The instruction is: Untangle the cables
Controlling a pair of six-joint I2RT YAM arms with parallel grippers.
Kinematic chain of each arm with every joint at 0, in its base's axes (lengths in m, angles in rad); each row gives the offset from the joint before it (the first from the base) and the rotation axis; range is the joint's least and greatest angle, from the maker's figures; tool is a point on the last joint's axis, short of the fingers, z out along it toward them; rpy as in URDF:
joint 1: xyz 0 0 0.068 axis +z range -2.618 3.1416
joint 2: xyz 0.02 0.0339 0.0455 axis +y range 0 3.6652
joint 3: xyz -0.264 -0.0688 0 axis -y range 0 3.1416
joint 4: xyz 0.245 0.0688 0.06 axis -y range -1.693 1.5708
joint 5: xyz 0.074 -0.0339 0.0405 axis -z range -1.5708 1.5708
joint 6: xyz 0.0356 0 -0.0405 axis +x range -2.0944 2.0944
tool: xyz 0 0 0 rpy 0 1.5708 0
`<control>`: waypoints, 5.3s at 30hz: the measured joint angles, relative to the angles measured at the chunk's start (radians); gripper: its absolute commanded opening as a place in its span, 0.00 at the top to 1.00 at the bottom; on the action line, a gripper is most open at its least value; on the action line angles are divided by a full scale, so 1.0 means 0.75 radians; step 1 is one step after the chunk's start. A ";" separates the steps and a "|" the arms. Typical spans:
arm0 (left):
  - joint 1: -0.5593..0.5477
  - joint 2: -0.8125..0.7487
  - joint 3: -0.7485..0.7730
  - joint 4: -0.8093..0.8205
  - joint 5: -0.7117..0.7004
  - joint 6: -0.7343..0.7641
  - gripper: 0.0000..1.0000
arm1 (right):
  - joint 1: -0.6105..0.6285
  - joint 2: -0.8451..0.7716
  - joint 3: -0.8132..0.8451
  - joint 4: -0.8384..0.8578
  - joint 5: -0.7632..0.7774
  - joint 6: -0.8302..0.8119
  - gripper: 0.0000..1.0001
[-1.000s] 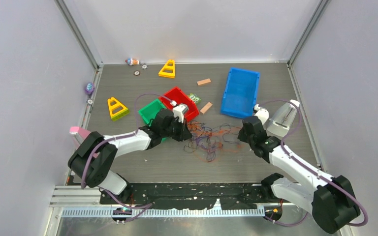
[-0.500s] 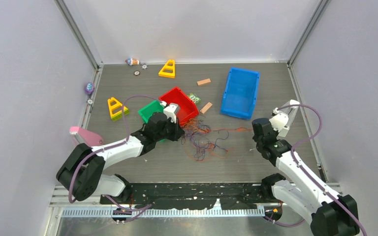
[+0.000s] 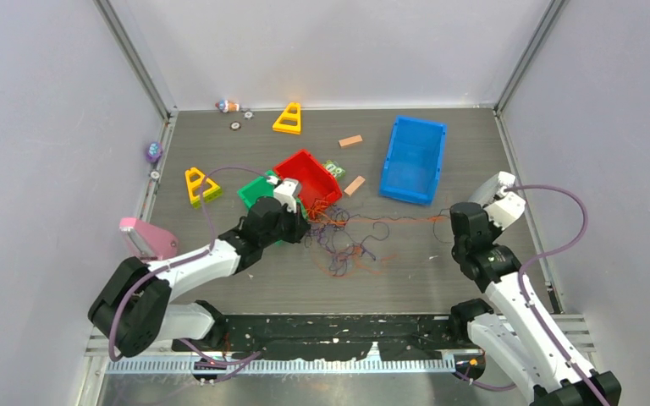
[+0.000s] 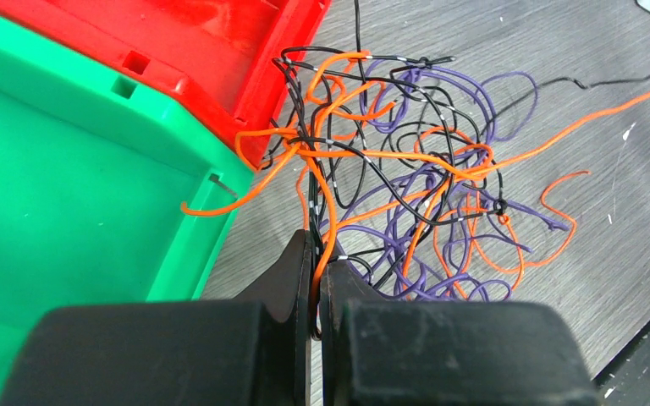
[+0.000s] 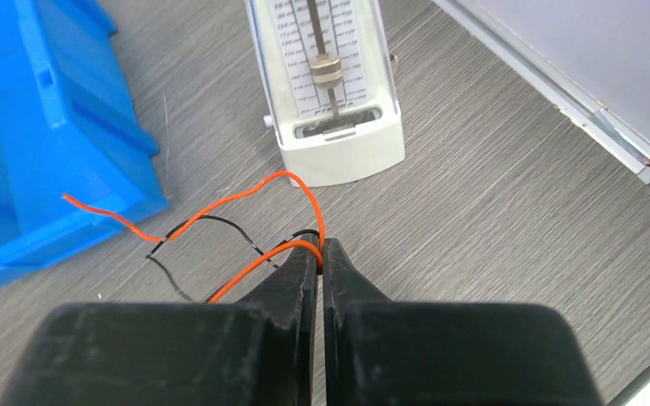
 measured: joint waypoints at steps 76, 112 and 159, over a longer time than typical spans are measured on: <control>0.004 -0.148 0.504 -0.345 0.778 -0.051 1.00 | 0.290 0.267 -0.070 1.143 -1.661 -0.350 0.94; 0.053 -0.395 0.416 -0.744 0.000 0.009 1.00 | 0.243 0.146 -0.057 0.262 -0.249 -0.064 0.58; 0.044 -0.278 0.400 -0.648 0.106 -0.015 1.00 | 0.335 0.211 -0.077 0.739 -0.780 -0.204 0.95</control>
